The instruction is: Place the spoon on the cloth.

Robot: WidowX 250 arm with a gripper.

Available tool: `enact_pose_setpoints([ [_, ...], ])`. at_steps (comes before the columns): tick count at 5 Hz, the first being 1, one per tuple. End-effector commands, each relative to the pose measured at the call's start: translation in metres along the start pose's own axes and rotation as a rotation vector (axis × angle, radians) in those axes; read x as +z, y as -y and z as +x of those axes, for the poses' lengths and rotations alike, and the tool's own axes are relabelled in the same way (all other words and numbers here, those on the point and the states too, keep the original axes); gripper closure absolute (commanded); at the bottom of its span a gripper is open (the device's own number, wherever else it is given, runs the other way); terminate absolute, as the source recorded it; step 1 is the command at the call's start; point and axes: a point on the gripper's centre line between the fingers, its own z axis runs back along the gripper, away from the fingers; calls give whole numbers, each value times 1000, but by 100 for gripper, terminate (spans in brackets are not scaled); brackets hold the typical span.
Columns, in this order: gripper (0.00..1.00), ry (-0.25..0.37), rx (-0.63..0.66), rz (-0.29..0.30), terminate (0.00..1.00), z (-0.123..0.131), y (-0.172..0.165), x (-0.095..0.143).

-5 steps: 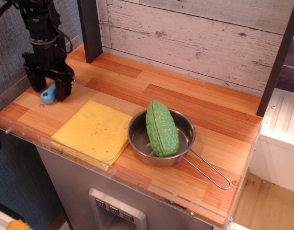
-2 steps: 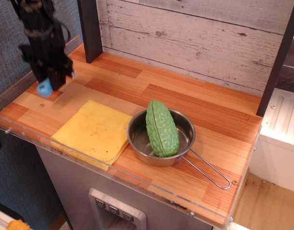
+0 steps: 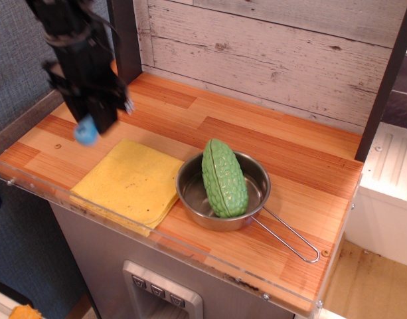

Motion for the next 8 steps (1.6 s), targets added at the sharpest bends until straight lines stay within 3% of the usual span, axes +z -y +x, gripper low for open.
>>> enact_pose_setpoints([
  [1,100,-22,-28,38,0,-20,21,-10],
  [2,100,-32,6,42,0,-20,19,-14],
  [3,0,-28,44,47,0,-19,18,-12],
  [4,0,-14,34,30,0,-13,16,-5],
  [5,0,-5,27,51,0,-5,11,9],
  [6,0,21,15,19,0,4,9,18],
  [7,0,15,-55,-52,0,9,4,18],
  [8,0,15,-55,-52,0,9,4,18],
])
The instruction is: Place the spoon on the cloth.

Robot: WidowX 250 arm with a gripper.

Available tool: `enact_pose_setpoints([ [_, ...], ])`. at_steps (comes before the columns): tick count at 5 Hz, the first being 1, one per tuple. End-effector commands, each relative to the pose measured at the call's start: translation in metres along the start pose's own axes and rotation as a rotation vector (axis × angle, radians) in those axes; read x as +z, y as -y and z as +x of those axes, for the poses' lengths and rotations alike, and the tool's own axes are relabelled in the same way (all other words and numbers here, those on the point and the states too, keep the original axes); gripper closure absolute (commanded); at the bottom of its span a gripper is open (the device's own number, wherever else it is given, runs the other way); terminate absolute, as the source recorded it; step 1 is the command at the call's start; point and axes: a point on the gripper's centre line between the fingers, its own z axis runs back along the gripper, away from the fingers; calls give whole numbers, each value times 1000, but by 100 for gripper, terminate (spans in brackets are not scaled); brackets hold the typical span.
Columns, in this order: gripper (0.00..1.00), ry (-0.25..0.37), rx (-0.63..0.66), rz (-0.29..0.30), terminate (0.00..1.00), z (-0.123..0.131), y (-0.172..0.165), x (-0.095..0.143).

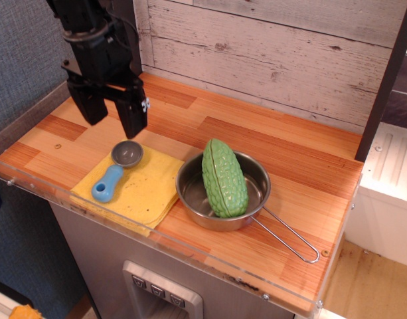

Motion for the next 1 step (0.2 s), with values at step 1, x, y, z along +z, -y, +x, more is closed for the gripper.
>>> enact_pose_setpoints([
  [1,0,26,-6,11,100,0,-4,13],
])
